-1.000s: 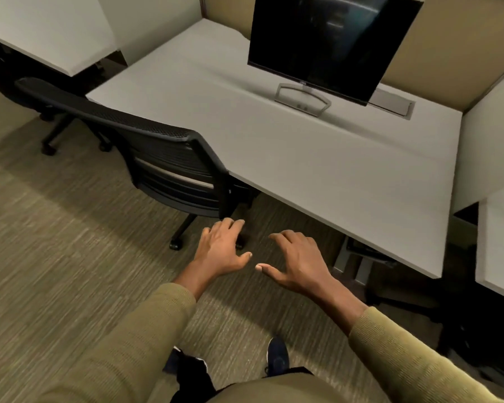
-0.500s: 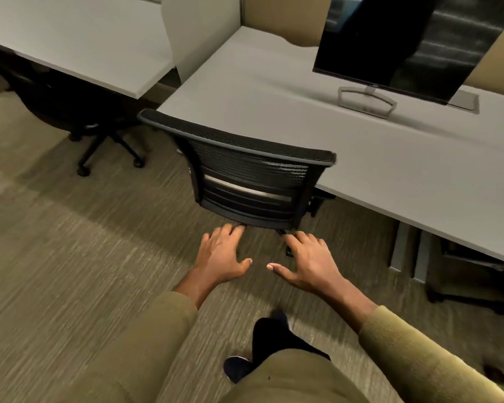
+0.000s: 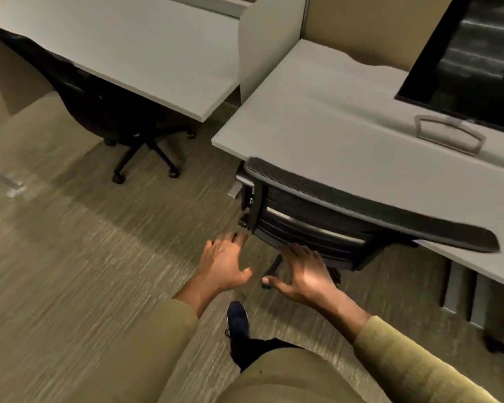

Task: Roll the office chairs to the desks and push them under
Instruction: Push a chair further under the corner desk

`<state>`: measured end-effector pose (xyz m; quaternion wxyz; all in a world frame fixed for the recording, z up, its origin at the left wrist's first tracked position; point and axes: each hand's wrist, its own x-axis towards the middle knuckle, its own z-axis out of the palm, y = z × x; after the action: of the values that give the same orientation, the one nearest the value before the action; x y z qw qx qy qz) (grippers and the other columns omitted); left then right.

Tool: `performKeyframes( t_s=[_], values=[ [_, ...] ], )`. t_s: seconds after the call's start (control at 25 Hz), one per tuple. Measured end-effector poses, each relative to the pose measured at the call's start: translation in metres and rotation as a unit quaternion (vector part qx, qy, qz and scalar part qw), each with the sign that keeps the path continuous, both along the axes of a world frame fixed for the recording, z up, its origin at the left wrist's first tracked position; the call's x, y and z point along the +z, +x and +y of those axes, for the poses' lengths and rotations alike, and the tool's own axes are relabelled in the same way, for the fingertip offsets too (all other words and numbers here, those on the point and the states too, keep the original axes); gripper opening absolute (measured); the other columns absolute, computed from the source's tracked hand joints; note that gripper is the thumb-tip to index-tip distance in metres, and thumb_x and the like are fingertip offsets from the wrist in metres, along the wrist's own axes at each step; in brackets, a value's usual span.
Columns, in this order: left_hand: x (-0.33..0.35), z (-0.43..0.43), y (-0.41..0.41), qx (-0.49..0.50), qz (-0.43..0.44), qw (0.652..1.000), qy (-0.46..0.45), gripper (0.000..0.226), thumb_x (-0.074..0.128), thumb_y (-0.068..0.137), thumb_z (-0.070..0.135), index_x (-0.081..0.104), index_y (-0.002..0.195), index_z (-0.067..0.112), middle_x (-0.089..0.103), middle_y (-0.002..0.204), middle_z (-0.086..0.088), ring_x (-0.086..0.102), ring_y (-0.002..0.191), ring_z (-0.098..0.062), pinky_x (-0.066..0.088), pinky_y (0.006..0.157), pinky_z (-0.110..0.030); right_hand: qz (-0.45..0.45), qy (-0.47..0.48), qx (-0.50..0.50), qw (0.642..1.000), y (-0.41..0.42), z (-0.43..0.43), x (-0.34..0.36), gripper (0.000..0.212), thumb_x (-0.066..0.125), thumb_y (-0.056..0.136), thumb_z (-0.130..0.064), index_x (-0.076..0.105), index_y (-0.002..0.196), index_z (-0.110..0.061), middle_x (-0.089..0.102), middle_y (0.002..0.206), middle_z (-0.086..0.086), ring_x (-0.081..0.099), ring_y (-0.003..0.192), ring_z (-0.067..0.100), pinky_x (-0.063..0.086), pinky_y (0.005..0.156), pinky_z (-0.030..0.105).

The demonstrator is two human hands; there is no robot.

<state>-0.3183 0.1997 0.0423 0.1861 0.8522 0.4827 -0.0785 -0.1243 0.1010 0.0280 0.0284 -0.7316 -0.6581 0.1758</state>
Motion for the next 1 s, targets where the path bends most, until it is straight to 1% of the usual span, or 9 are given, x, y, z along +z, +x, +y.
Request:
performKeyframes(
  t_s=[0.16, 0.28, 0.4, 0.52, 0.6, 0.72, 0.92, 1.0],
  values=[
    [0.004, 0.072, -0.040, -0.025, 0.008, 1.000, 0.013, 0.087, 0.064, 0.085, 0.057, 0.028, 0.157, 0.023, 0.037, 0.154, -0.002, 0.034, 0.143, -0.024, 0.029, 0.116, -0.046, 0.022, -0.028, 0.019, 0.999, -0.043, 0.069, 0.001, 0.089, 0.044, 0.075, -0.086, 0.051, 0.139, -0.024, 0.056, 0.135, 0.001, 0.054, 0.119, 0.024, 0.040, 0.098, 0.040],
    [0.007, 0.114, -0.066, -0.029, 0.016, 0.999, 0.016, 0.088, 0.062, 0.086, 0.058, 0.026, 0.158, 0.023, 0.035, 0.156, -0.003, 0.032, 0.145, -0.024, 0.027, 0.117, -0.047, 0.023, -0.042, 0.033, 0.998, -0.077, 0.111, 0.006, 0.085, 0.048, 0.077, -0.082, 0.048, 0.140, -0.026, 0.053, 0.136, 0.000, 0.051, 0.118, 0.022, 0.041, 0.097, 0.039],
    [0.005, 0.155, -0.090, -0.031, 0.002, 0.999, 0.013, 0.088, 0.062, 0.085, 0.059, 0.027, 0.157, 0.024, 0.036, 0.155, -0.002, 0.034, 0.143, -0.023, 0.028, 0.116, -0.047, 0.028, -0.044, 0.030, 0.998, -0.104, 0.150, 0.006, 0.085, 0.051, 0.080, -0.080, 0.043, 0.144, -0.026, 0.049, 0.140, -0.001, 0.046, 0.122, 0.020, 0.037, 0.102, 0.038],
    [0.003, 0.191, -0.119, -0.029, -0.016, 0.999, 0.017, 0.087, 0.063, 0.086, 0.060, 0.027, 0.157, 0.025, 0.039, 0.150, 0.000, 0.037, 0.140, -0.021, 0.030, 0.116, -0.046, 0.016, -0.028, 0.042, 0.999, -0.131, 0.186, 0.008, 0.087, 0.046, 0.082, -0.082, 0.042, 0.145, -0.023, 0.050, 0.140, 0.001, 0.047, 0.124, 0.020, 0.037, 0.104, 0.038],
    [0.003, 0.222, -0.146, -0.036, -0.024, 0.999, 0.020, 0.087, 0.063, 0.086, 0.059, 0.027, 0.157, 0.025, 0.039, 0.151, 0.000, 0.037, 0.140, -0.021, 0.029, 0.116, -0.046, 0.002, -0.012, 0.032, 0.999, -0.155, 0.217, 0.011, 0.090, 0.043, 0.081, -0.084, 0.044, 0.145, -0.021, 0.052, 0.140, 0.002, 0.049, 0.125, 0.022, 0.039, 0.105, 0.040],
    [0.007, 0.270, -0.193, -0.061, -0.034, 0.997, 0.033, 0.088, 0.063, 0.085, 0.059, 0.026, 0.157, 0.025, 0.038, 0.153, 0.000, 0.036, 0.141, -0.022, 0.029, 0.116, -0.046, -0.026, 0.012, 0.021, 0.999, -0.199, 0.261, 0.014, 0.089, 0.041, 0.081, -0.085, 0.046, 0.143, -0.022, 0.054, 0.138, 0.001, 0.051, 0.122, 0.021, 0.041, 0.102, 0.040],
    [0.019, 0.348, -0.293, -0.104, -0.021, 0.992, 0.063, 0.089, 0.064, 0.084, 0.059, 0.027, 0.156, 0.026, 0.038, 0.152, -0.001, 0.035, 0.141, -0.023, 0.028, 0.116, -0.046, -0.012, 0.043, -0.055, 0.997, -0.304, 0.326, 0.024, 0.089, 0.043, 0.082, -0.084, 0.048, 0.143, -0.020, 0.056, 0.137, 0.003, 0.053, 0.123, 0.023, 0.044, 0.101, 0.042],
    [0.020, 0.375, -0.332, -0.116, -0.020, 0.990, 0.073, 0.088, 0.064, 0.083, 0.060, 0.028, 0.156, 0.025, 0.039, 0.151, -0.001, 0.037, 0.140, -0.023, 0.030, 0.115, -0.045, -0.011, 0.053, -0.069, 0.996, -0.343, 0.352, 0.026, 0.089, 0.043, 0.081, -0.085, 0.050, 0.141, -0.020, 0.057, 0.135, 0.003, 0.055, 0.122, 0.024, 0.046, 0.099, 0.043]
  ],
)
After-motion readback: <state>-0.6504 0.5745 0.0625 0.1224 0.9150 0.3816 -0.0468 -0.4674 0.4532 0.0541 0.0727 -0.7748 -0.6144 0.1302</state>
